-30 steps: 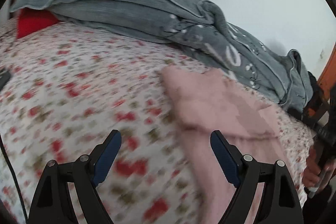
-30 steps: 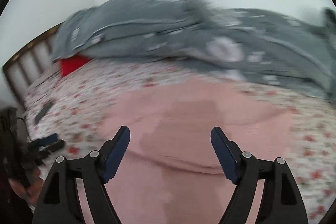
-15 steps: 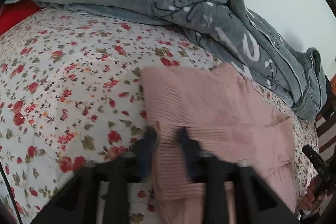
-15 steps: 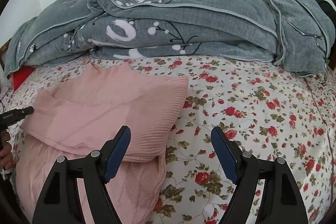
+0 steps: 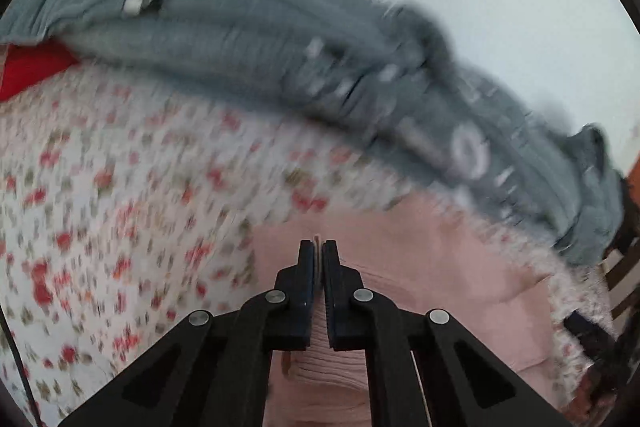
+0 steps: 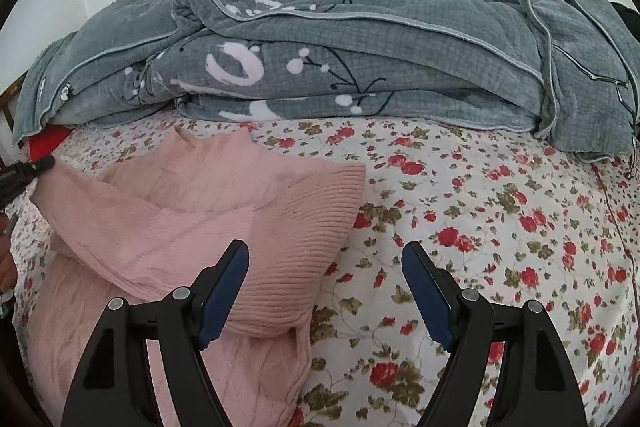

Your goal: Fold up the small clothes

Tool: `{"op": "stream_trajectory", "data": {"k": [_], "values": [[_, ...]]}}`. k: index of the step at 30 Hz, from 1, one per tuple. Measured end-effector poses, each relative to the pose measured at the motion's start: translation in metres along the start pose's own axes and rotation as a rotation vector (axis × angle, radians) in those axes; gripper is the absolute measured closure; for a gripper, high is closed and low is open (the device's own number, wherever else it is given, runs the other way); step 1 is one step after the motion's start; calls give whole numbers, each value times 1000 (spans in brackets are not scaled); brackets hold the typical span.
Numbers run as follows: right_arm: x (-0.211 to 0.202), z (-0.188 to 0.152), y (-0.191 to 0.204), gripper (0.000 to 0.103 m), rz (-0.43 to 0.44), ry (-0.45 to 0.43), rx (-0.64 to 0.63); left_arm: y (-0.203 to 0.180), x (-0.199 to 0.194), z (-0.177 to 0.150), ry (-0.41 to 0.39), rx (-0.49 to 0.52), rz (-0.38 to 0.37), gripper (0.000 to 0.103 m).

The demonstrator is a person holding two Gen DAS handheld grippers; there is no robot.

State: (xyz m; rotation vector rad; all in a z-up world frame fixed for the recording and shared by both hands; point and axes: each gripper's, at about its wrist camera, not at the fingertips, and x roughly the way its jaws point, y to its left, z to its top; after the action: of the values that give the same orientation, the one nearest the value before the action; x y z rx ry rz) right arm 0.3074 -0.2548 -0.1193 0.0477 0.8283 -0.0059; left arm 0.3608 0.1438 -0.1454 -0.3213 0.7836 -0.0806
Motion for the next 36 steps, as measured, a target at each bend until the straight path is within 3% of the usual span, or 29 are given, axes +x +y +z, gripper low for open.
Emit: {"op": "stream_trajectory", "data": {"k": [2,4,5,8,10,13,15,16,17,18,22,24,25,27,28,30,31,33,36], "values": [[6,0,-1,24,0,12,0,6,16,-12,45,5,54,96],[14,1,-2,24,1,33,2,9,18,-17,50,18,36,93],[17,2,-1,24,7,46,5,9,15,-16,44,15,30,83],[29,6,0,24,28,83,10,8,1,-11,-8,21,18,19],[41,10,0,24,52,111,8,4,3,-13,-15,56,25,20],[71,9,-3,25,106,214,44,4,24,-15,84,40,19,28],[78,10,-5,26,133,218,68,5,32,-17,120,22,-16,53],[75,12,-5,42,153,200,58,4,33,-16,121,17,-36,63],[73,14,-4,81,193,190,44,3,29,-15,104,16,-55,87],[67,17,-3,88,208,167,33,0,19,-10,67,18,-88,88],[28,26,-13,94,225,-15,20,-3,-4,1,-22,17,-155,88],[32,27,-15,94,207,-16,22,-2,7,-3,13,30,-125,86],[45,24,-15,93,188,42,28,0,20,-8,73,24,-82,84],[78,13,-13,85,131,201,19,5,41,-16,166,24,-3,65],[81,9,-14,78,121,201,27,9,36,-17,140,9,-18,64],[67,14,-17,62,75,171,43,12,23,-13,123,-11,16,46],[54,17,-17,52,27,135,46,12,12,-12,92,-15,47,45],[29,17,-17,52,16,54,54,11,-4,-12,51,-5,46,45],[17,14,-5,49,69,37,25,2,-19,-17,34,17,-6,43]]}}
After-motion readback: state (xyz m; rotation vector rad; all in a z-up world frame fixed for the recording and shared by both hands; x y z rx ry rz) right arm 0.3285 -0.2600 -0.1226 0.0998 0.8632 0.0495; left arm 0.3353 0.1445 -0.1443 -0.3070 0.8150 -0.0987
